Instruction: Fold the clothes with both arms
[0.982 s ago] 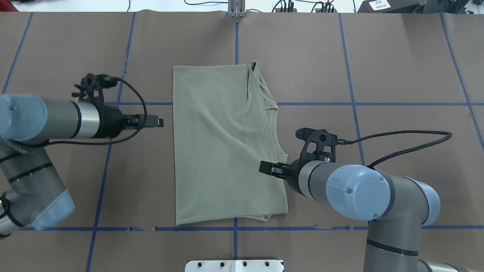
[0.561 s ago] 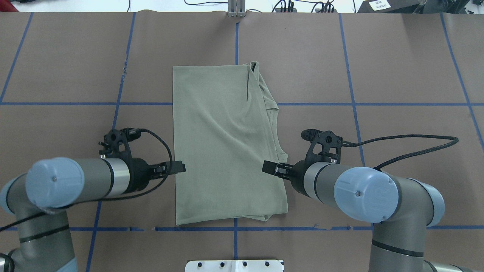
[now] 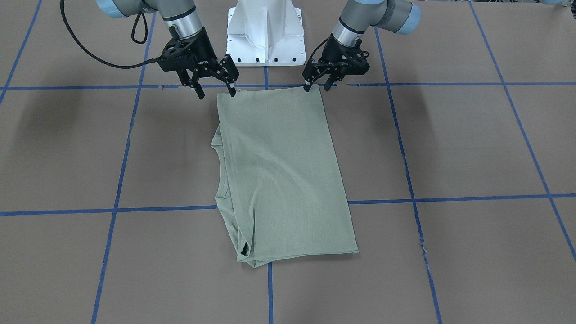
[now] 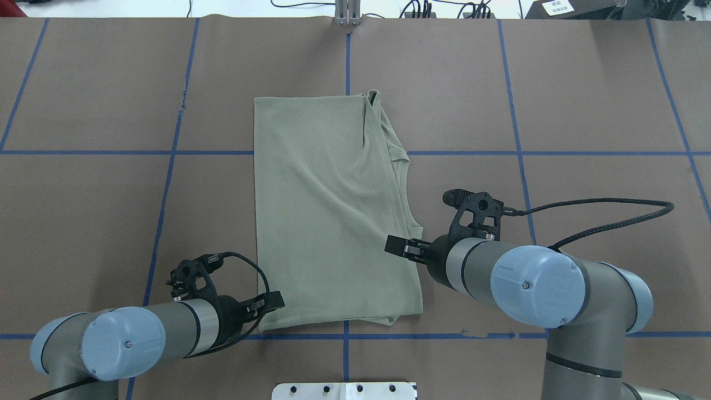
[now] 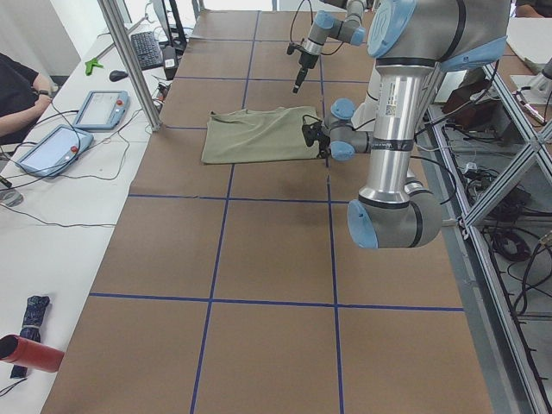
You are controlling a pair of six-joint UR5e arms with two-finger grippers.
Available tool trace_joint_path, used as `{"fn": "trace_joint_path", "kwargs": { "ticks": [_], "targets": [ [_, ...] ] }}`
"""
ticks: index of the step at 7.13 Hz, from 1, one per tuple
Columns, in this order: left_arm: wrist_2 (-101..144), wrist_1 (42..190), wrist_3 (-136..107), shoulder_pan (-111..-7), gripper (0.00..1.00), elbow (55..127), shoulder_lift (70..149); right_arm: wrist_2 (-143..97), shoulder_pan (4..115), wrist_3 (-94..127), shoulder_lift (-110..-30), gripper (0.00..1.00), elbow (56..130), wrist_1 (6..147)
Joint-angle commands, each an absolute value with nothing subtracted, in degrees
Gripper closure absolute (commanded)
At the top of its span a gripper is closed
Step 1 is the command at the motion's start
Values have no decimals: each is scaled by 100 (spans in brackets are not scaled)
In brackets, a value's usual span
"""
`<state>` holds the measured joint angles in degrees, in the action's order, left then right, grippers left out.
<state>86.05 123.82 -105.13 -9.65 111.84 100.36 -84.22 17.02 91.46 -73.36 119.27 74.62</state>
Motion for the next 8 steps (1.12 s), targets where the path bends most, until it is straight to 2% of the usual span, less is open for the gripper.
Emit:
{"fn": "trace_joint_path", "kwargs": {
  "ticks": [1, 8],
  "targets": [
    [8596, 12358, -10695, -792, 19, 11127, 10037, -8358, 1696, 9149, -7339, 0, 11927, 7462],
    [8279, 12357, -11030, -624, 22, 10951, 10169, -8350, 1696, 9176, -7348, 0, 11927, 7462]
  ]
}}
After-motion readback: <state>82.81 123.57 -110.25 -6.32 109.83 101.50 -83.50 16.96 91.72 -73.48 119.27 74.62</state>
